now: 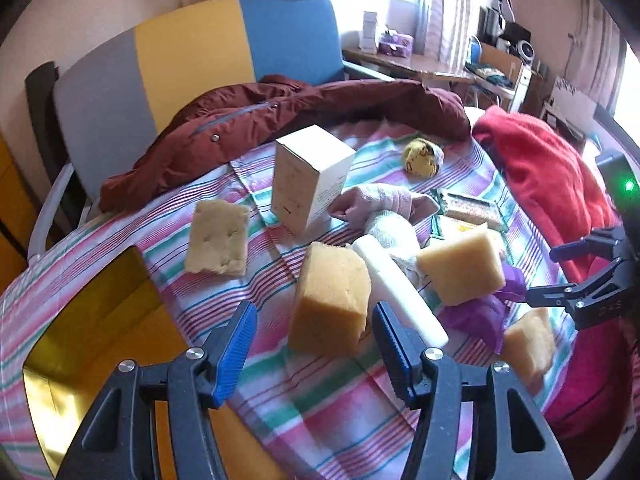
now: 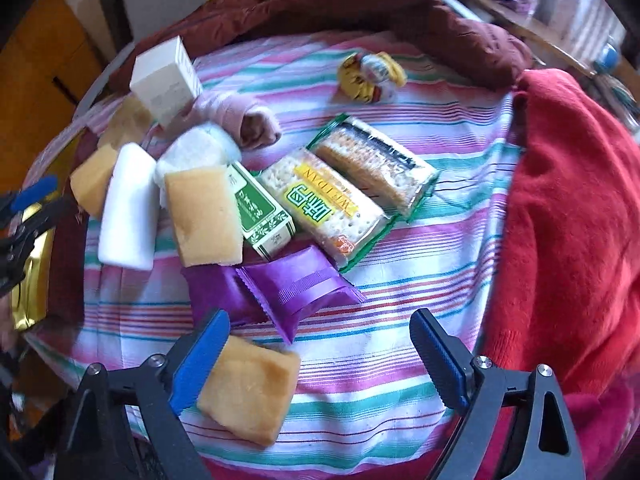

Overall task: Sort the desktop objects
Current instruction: 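Grasp the yellow sponge with the left gripper while the right gripper approaches a purple packet, then close the right gripper on the purple packet while the left gripper lifts the sponge, then carry sponge and packet over the gold tray and open both grippers to drop them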

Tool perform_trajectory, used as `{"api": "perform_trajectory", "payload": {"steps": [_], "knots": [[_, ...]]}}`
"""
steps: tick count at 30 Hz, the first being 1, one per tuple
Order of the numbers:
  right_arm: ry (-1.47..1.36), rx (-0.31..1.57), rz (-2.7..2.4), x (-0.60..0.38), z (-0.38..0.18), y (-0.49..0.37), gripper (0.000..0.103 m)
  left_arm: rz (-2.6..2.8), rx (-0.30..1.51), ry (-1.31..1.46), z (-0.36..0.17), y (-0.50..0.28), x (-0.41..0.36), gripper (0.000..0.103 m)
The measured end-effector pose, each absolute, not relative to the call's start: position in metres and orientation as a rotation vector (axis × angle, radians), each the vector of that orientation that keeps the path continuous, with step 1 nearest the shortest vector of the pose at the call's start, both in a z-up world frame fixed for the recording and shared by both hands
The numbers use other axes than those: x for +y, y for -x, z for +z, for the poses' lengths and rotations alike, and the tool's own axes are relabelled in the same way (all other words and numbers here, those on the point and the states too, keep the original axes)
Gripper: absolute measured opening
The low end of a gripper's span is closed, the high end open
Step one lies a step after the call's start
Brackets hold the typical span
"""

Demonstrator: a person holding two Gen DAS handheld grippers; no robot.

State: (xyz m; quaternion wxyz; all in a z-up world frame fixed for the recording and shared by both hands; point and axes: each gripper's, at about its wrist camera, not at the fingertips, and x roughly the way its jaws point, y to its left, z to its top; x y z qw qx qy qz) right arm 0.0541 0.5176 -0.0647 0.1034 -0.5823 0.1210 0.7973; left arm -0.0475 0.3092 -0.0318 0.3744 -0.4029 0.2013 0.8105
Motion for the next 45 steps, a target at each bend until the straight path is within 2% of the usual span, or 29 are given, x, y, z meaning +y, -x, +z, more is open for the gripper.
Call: {"api": "perform_trajectory", "payload": {"steps": [6,9,10,12,16,20,29,41,45], "knots": [[1.828,0.343,2.316,0.528,-0.084,-0.036,0.092,2.026,0.542,1.067,-0.049,0.061,0.325,0.060],[1.881,0.382,2.312,0.531,-0.092,-0.028,0.079,2.006,0.557,1.085,-0.060,0.067,0.332,0.059],[1.885,0.390,2.329,0.531,-0.092,-0.026,0.074,1.993,0.552,1.095,-0.063,0.068,0.333,0.054],[1.908,0.379,2.339,0.529,-0.092,-0.023,0.071,1.961,0.543,1.121,-0.070,0.071,0.335,0.046],[1.951,0.402,2.350,0.530,-0.096,-0.020,0.058,1.965,0.518,1.101,-0.071,0.071,0.332,0.043],[1.946,0.391,2.373,0.531,-0.094,-0.020,0.052,1.952,0.446,1.094,-0.064,0.070,0.322,0.041],[1.906,0.270,2.412,0.525,-0.081,-0.026,0.044,1.982,0.361,1.021,-0.037,0.051,0.298,0.040],[1.694,0.277,2.467,0.540,-0.032,-0.066,0.044,2.011,0.216,0.907,0.011,0.017,0.260,0.040],[1.645,0.266,2.493,0.507,-0.021,-0.073,0.044,2.045,0.166,0.908,0.018,0.015,0.239,0.040]]}}
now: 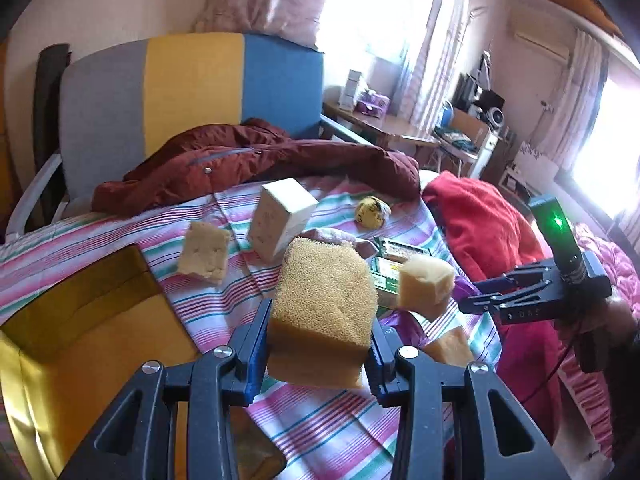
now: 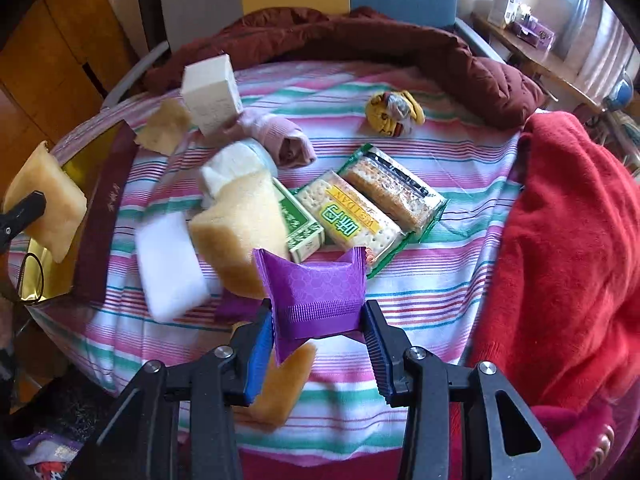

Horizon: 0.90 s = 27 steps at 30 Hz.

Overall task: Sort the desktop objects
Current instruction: 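Carry sponge and packet over the gold tray and open both grippers to drop them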

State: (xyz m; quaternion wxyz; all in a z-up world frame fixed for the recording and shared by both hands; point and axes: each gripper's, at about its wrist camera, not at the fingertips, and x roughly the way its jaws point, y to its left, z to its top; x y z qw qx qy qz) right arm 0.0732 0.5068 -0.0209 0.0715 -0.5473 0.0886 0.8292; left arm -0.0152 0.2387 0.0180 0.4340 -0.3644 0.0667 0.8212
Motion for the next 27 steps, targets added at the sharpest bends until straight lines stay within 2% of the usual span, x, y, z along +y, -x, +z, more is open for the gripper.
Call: {"api": "perform_trajectory", "payload": {"steps": [3,5,8,10,11,13,16,21,24,27], "knots": [[1.601,0.264,2.522,0.492,-0.008,-0.083,0.044,2.074,0.139,0.915,0.019,0.016,0.220,0.040],[1.557,0.175,2.468,0.487,-0.011,-0.078,0.044,2.089,0.118,0.928,0.018,0.017,0.210,0.040],[1.501,0.256,2.515,0.486,-0.003,-0.075,0.044,2.118,0.079,0.940,0.017,0.019,0.192,0.040],[1.485,0.120,2.453,0.478,-0.003,-0.069,0.044,2.137,0.053,0.940,0.019,0.019,0.180,0.040],[1.486,0.115,2.444,0.477,-0.004,-0.067,0.044,2.149,0.037,0.936,0.020,0.019,0.172,0.040],[1.503,0.217,2.511,0.476,-0.002,-0.067,0.044,2.163,0.017,0.937,0.021,0.019,0.162,0.041],[1.564,0.086,2.455,0.464,-0.008,-0.062,0.044,2.181,-0.005,0.936,0.023,0.021,0.148,0.041],[1.683,0.163,2.512,0.456,-0.015,-0.068,0.044,2.220,-0.016,0.937,0.020,0.020,0.127,0.041],[1.640,0.332,2.584,0.460,-0.007,-0.073,0.044,2.245,-0.034,0.949,0.018,0.022,0.115,0.041],[1.608,0.307,2.674,0.434,0.002,-0.066,0.044,2.279,-0.052,0.967,0.013,0.024,0.100,0.041]]}}
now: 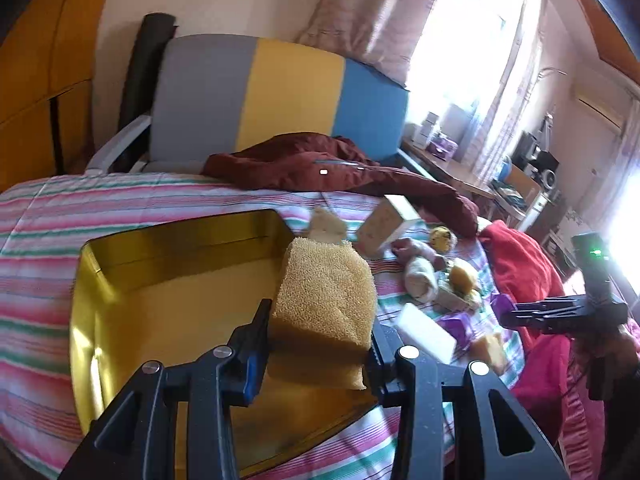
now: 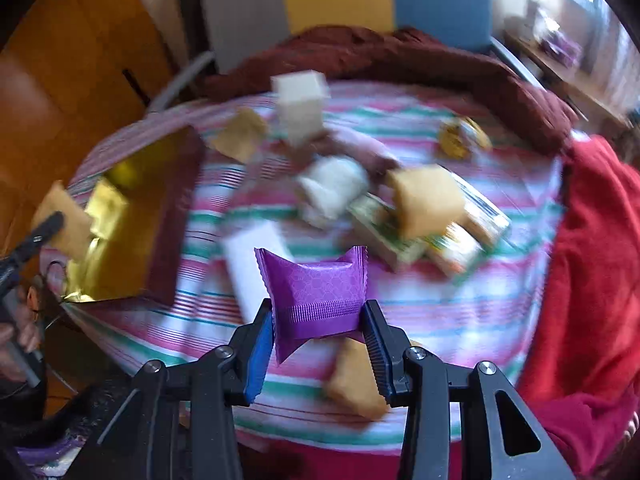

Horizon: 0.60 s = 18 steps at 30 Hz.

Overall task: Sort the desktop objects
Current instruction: 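Carry sponge and packet over the gold tray and open both grippers to drop them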

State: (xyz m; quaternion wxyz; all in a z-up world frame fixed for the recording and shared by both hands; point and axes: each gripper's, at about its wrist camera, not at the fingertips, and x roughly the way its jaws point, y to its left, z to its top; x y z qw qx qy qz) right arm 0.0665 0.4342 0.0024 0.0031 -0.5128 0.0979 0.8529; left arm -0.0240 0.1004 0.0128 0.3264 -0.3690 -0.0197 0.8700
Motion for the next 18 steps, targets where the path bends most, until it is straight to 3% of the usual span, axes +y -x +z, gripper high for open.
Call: {"api": "perform_trajectory", "payload": {"steps": [9,18], "knots": [[1.647,0.215,3.012,0.308,0.013,-0.003,0.044,2.425,-0.106,1.082,-0.007,0.050,0.045,0.041],[1.836,0.093,3.050,0.215,-0.013,0.068,0.044,2.532,-0.161,1.172,-0.019,0.098,0.014,0.041]]}}
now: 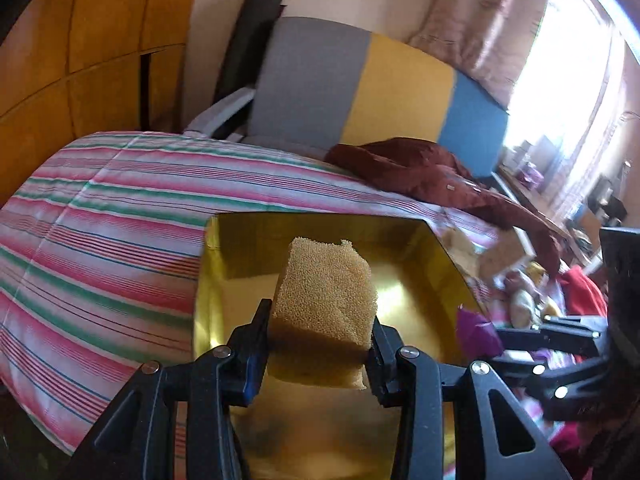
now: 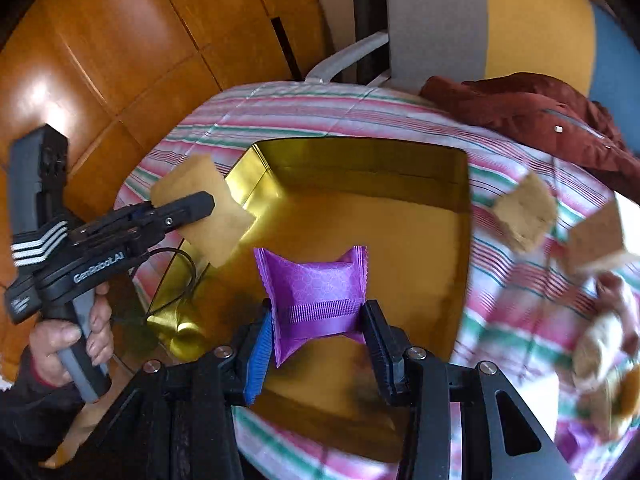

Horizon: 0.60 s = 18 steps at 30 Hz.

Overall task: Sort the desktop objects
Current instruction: 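Carry sponge and packet over the gold tray and open both grippers to drop them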

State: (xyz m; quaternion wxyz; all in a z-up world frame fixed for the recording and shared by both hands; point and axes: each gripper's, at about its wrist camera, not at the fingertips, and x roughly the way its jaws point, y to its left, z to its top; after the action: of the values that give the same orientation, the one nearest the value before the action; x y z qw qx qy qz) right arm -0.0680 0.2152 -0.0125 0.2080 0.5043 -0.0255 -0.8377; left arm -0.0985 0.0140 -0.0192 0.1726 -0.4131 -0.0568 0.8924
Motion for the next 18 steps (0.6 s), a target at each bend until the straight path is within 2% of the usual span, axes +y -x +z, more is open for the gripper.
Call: {"api": "perform_trajectory", "payload": {"steps": [6,8,9,10,11,18], "knots": [[-1.447,-0.164,-2.345,0.194,-0.026,0.113,0.045,2.594,-0.183,1.248,-0.020,0.127,0.004,0.042],[-1.427,-0.253,-2.347,0.192,-0.027,0.127,0.051,2.608,-0.202,1.253,-0.017,0.131,-0.001,0.042],[-1.420,-0.307,-2.336,0.192,-0.028,0.131,0.057,2.613,-0.205,1.250,-0.014,0.133,-0.003,0.042],[-1.407,-0.381,-2.326,0.193,-0.029,0.135,0.069,2.615,-0.206,1.244,-0.013,0.133,-0.004,0.042],[-1.397,-0.402,-2.330,0.192,-0.029,0.138,0.072,2.610,-0.203,1.236,-0.011,0.134,-0.005,0.042],[-1.404,-0.365,-2.346,0.186,-0.033,0.118,0.075,2.585,-0.146,1.253,-0.008,0.151,0.000,0.043]]}}
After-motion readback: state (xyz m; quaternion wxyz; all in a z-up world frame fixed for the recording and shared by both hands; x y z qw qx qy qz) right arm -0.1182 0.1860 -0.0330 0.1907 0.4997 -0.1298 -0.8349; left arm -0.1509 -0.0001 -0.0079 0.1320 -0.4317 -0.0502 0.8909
